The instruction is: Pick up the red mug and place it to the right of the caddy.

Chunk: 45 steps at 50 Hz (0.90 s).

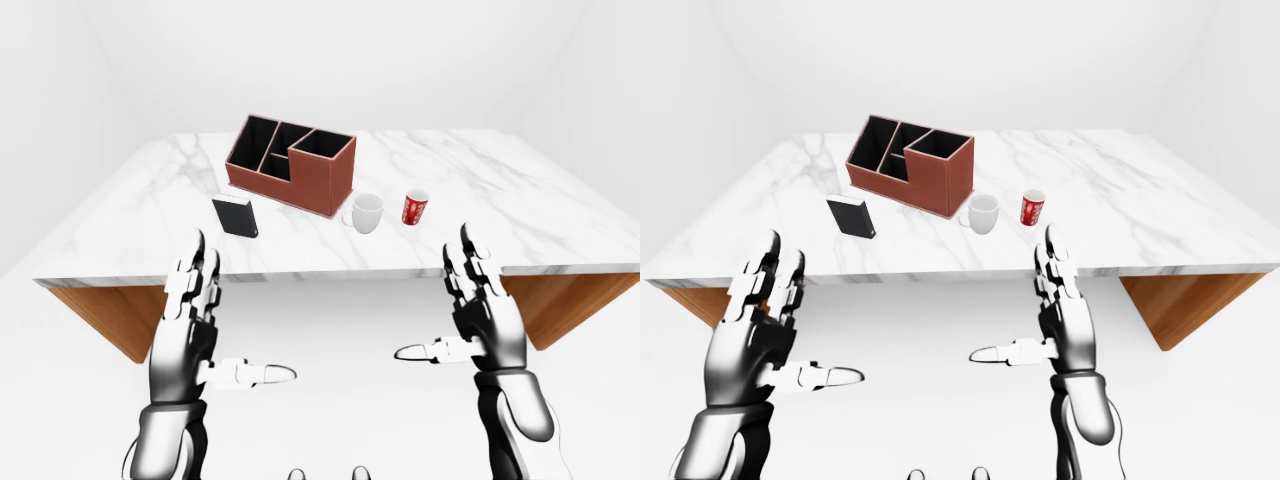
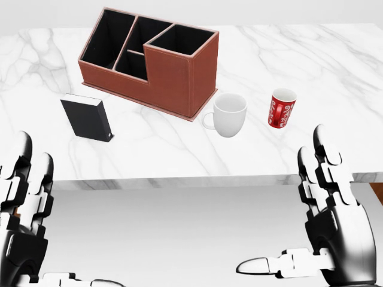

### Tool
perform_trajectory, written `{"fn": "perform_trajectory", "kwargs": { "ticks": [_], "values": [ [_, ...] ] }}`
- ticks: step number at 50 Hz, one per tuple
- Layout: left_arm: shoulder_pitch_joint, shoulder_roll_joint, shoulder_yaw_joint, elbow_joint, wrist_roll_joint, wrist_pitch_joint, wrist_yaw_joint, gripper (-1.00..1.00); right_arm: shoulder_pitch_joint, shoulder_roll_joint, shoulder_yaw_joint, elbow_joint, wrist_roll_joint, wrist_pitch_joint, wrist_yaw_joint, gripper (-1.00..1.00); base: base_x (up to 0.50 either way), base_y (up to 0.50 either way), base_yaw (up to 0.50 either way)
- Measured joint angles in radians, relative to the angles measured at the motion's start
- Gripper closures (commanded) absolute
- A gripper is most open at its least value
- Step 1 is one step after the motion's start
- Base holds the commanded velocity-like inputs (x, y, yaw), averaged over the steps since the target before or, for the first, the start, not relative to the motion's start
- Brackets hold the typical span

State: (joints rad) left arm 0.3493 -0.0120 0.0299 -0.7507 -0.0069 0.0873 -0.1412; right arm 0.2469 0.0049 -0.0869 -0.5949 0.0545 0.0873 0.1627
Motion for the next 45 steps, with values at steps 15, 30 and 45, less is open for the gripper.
{"fn": "perform_trajectory", "kwargs": {
  "ticks": [15, 30, 45],
  "values": [
    [0.033, -0.008, 0.012, -0.058, -0.003, 0.0, -0.017, -1.0, 0.036, 0.008, -0.015, -0.059, 0.048, 0.0, 0.045, -1.0, 0.5, -0.02, 0.0],
    [0.04, -0.013, 0.013, -0.074, -0.001, 0.0, -0.023, -1.0, 0.042, 0.011, -0.019, -0.071, 0.058, 0.0, 0.06, -1.0, 0.5, -0.02, 0.0],
    [0.045, -0.015, 0.012, -0.082, 0.001, 0.0, -0.025, -1.0, 0.043, 0.012, -0.021, -0.073, 0.06, 0.0, 0.065, -1.0, 0.5, -0.02, 0.0]
  ]
}}
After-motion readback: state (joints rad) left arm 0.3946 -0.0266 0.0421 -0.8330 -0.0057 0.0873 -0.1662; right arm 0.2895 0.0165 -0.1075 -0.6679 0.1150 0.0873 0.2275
